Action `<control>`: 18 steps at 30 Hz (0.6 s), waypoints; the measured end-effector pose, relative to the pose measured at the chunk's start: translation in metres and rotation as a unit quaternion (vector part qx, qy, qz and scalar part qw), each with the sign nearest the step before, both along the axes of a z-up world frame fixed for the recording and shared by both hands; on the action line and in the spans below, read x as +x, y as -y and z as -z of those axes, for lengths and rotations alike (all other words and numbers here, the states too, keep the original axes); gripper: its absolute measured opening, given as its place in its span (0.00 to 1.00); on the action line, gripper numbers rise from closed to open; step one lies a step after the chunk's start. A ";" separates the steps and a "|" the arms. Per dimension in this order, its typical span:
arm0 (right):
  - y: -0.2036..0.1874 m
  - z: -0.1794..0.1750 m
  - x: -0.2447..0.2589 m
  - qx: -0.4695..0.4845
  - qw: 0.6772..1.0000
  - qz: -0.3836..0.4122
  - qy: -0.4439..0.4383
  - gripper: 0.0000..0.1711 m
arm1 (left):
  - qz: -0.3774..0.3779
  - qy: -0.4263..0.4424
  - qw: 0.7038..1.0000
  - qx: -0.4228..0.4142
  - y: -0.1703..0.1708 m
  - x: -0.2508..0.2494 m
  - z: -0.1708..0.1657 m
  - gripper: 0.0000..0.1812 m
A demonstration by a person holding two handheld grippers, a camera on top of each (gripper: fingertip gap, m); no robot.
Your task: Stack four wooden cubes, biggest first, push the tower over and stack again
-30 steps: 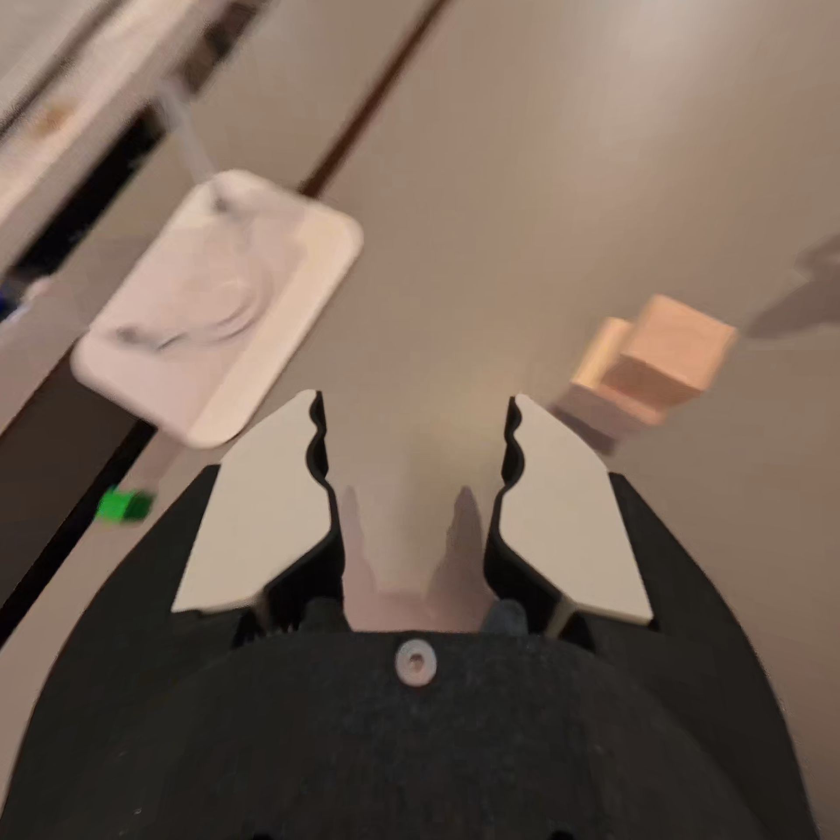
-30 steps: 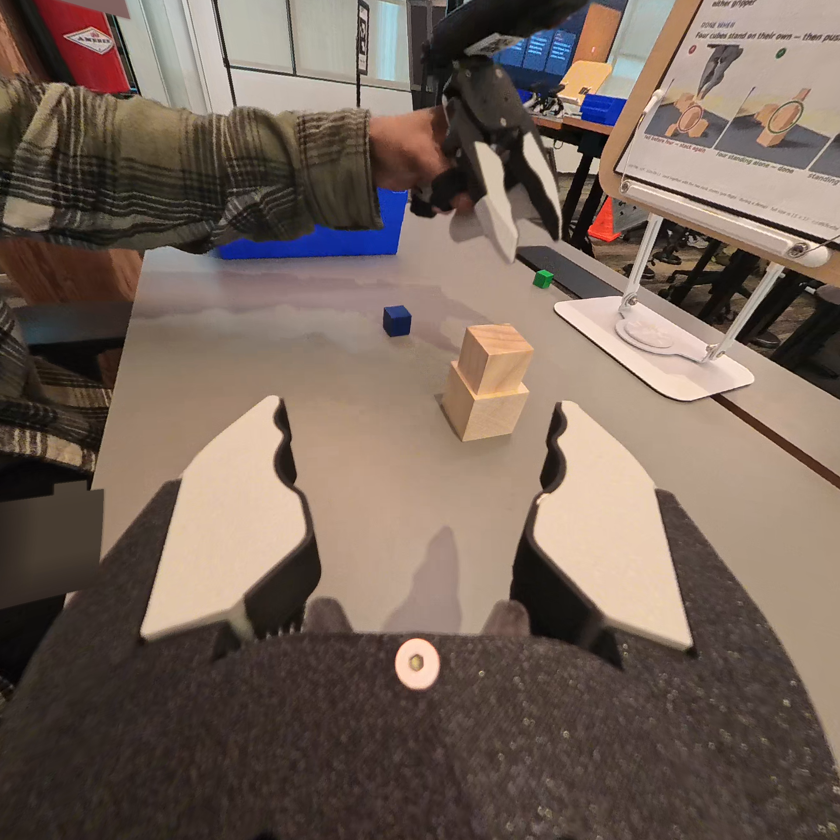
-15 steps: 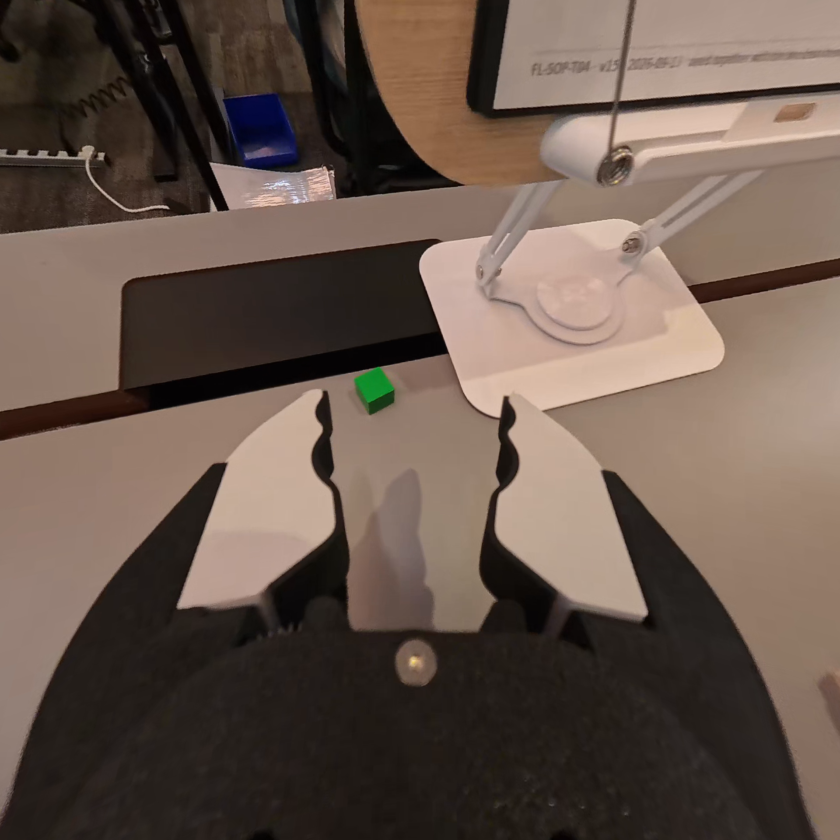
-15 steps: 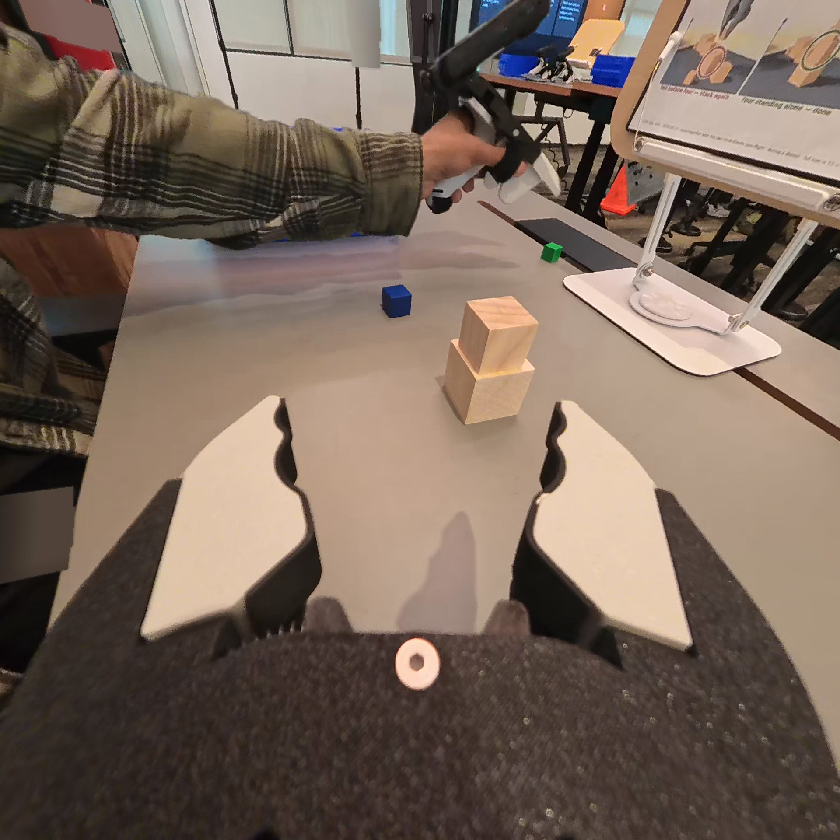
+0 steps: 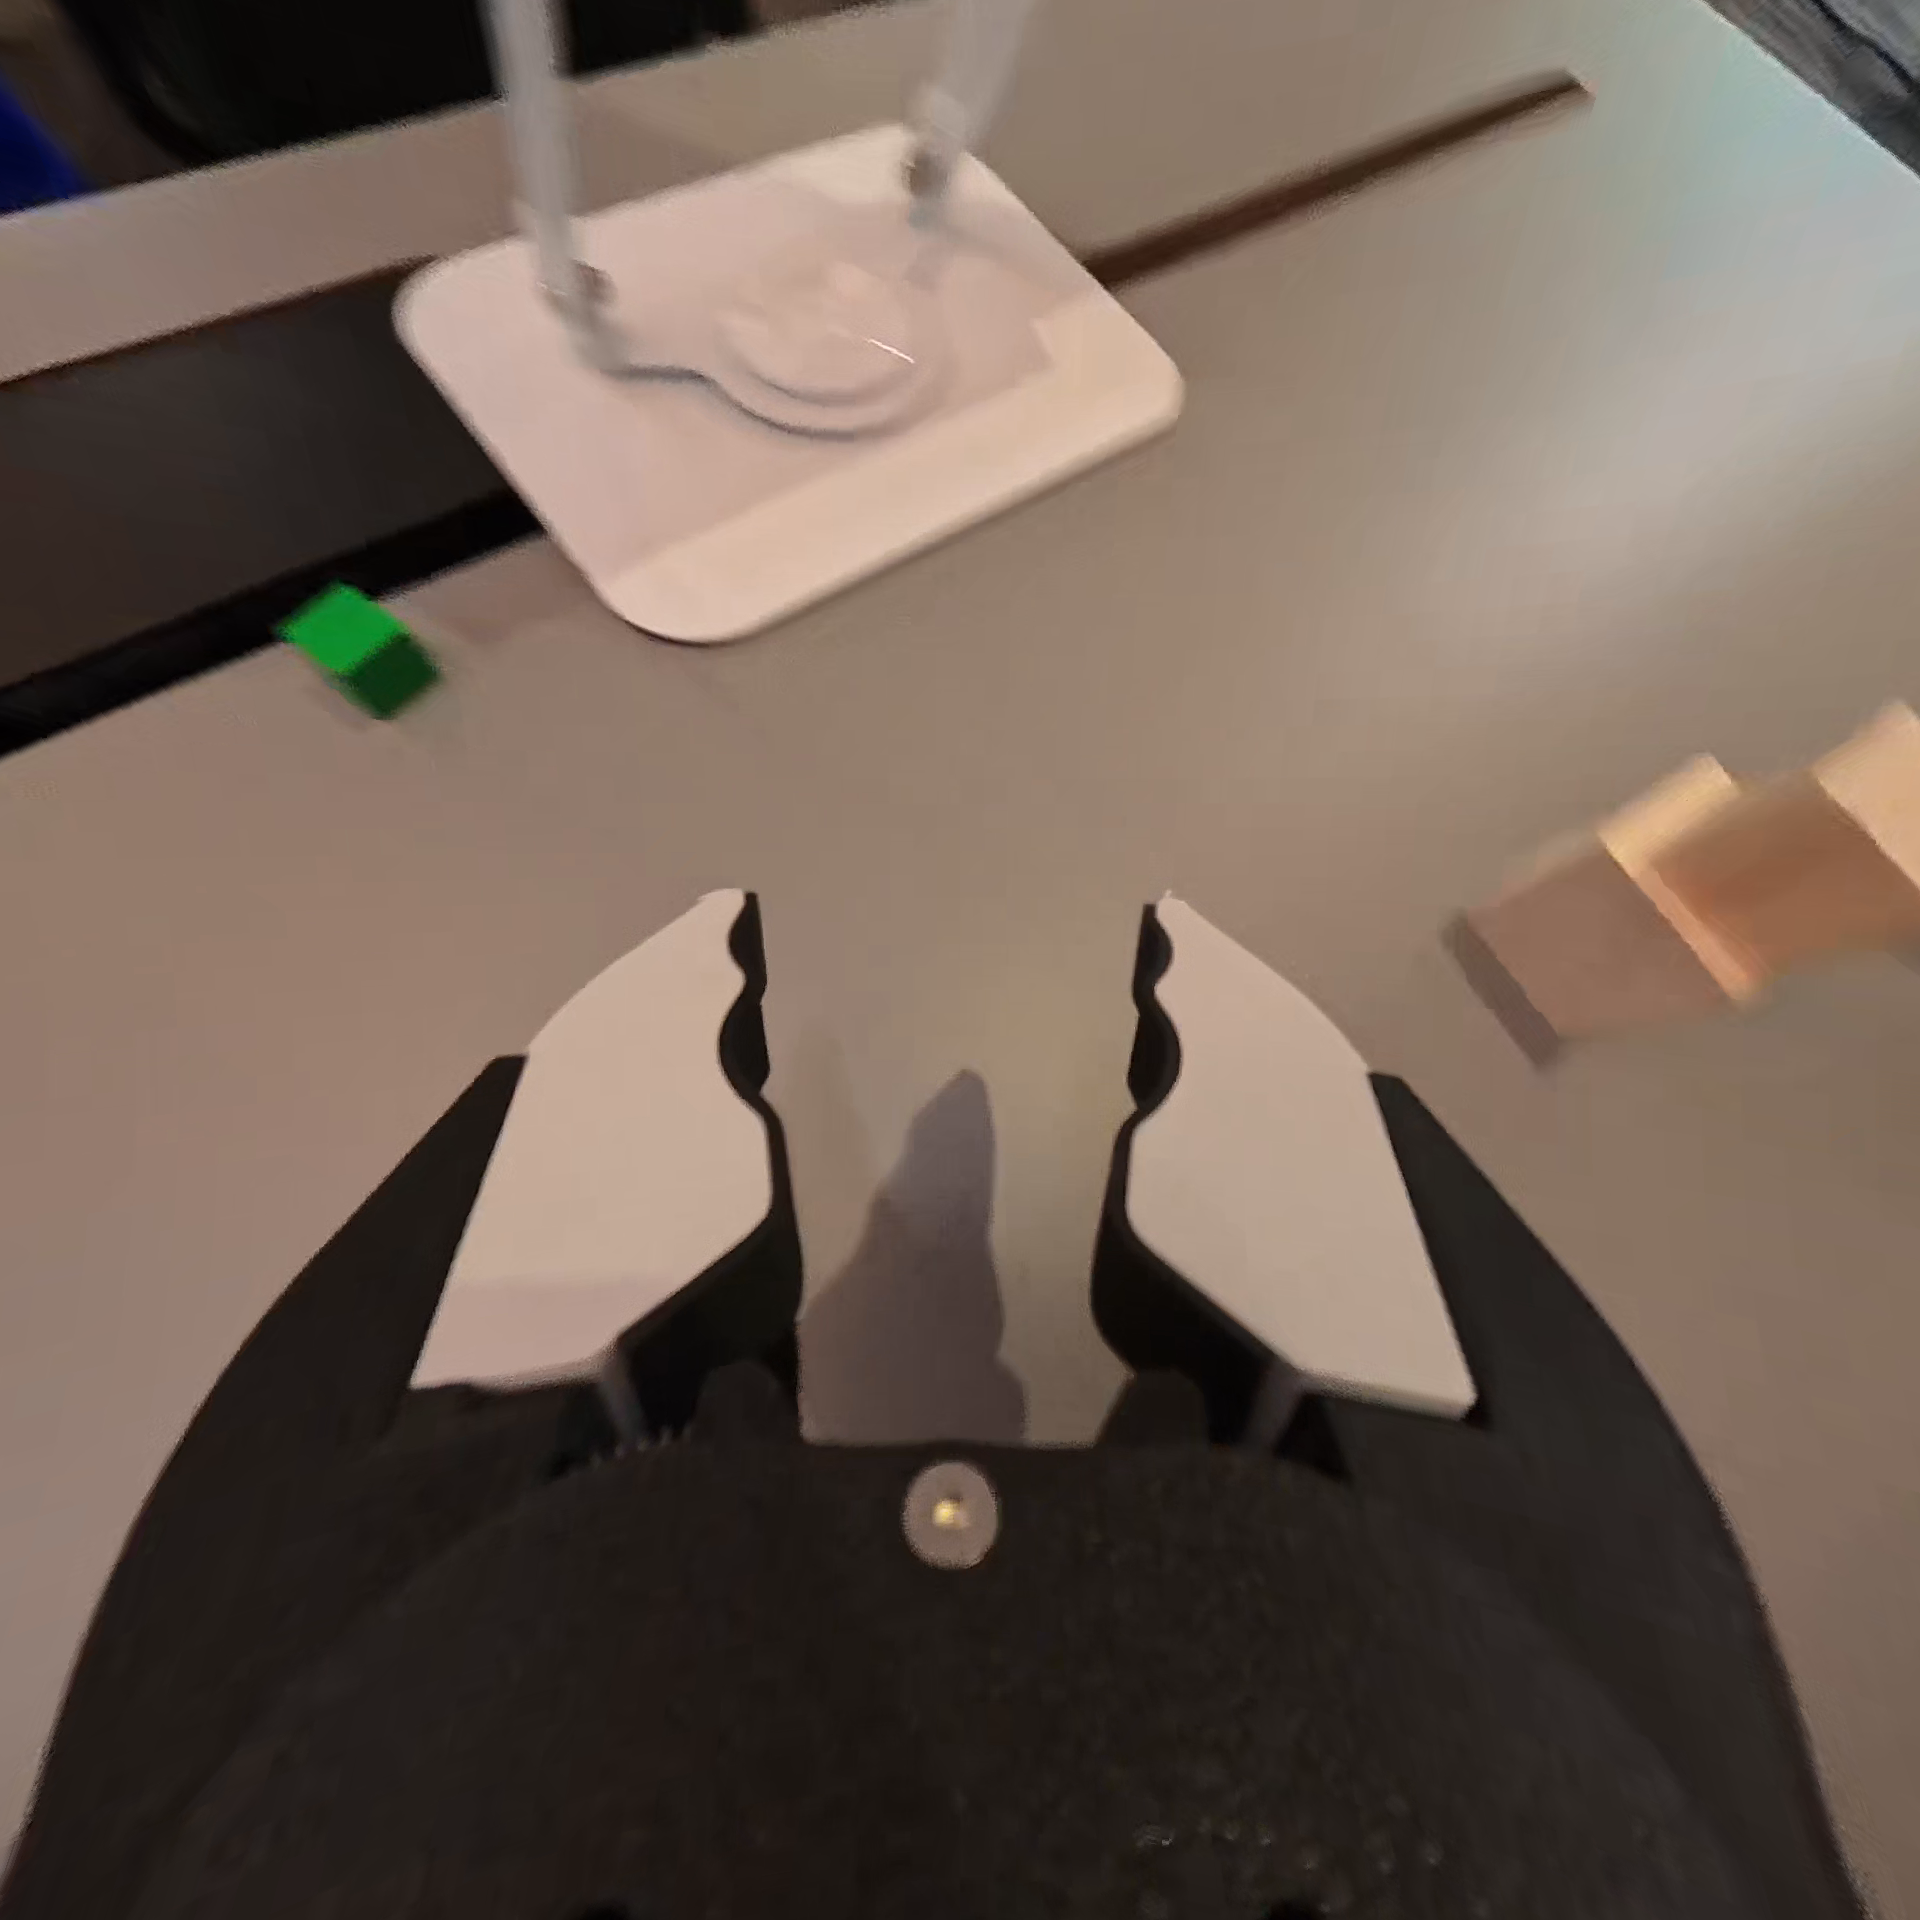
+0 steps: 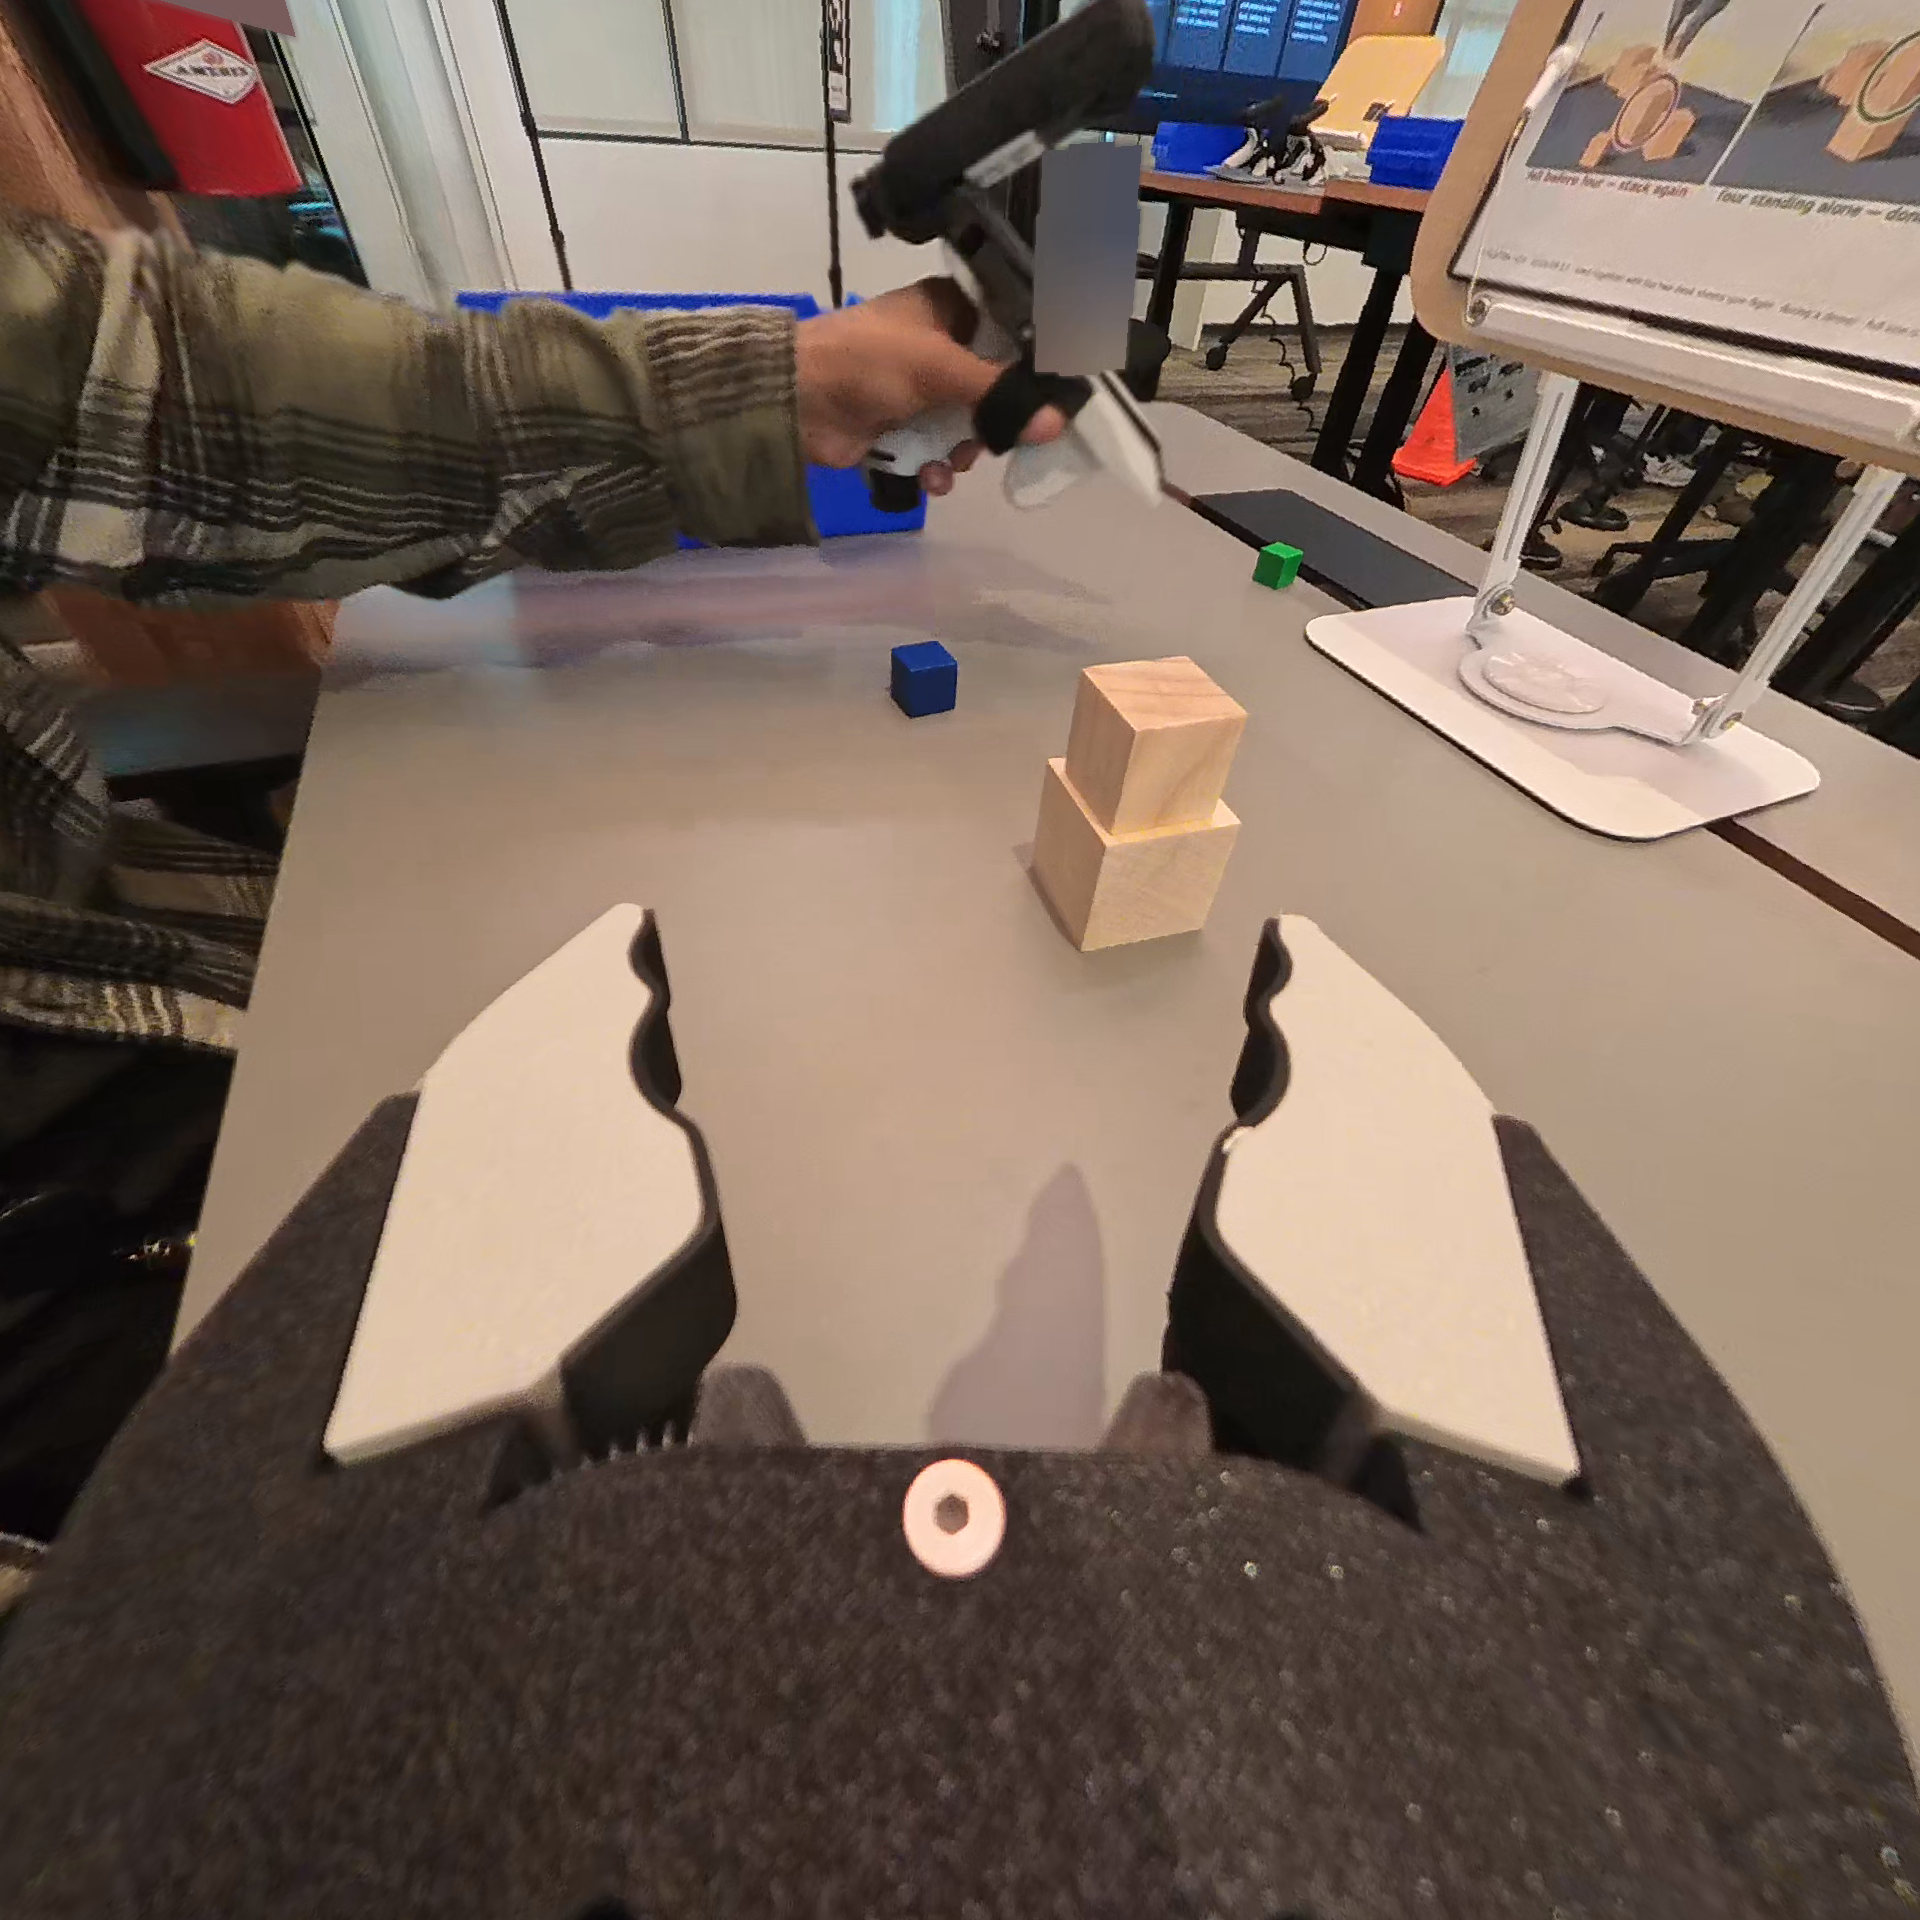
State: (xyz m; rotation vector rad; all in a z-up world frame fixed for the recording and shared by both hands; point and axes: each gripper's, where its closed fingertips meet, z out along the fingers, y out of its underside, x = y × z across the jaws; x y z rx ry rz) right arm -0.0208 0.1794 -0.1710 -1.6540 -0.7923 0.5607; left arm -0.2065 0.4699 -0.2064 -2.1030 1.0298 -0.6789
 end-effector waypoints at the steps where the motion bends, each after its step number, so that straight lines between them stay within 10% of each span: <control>1: 0.001 -0.001 -0.001 0.002 1.000 -0.001 0.001 0.61 | 0.038 -0.002 0.999 0.003 0.018 0.000 0.001 0.38; 8: 0.005 -0.010 -0.015 0.016 1.000 -0.020 0.006 0.61 | 0.318 -0.043 0.947 -0.024 0.127 -0.012 0.032 0.38; 18: 0.008 -0.015 -0.021 0.025 0.999 -0.025 0.014 0.61 | 0.377 -0.094 0.921 -0.009 0.131 -0.022 0.055 0.30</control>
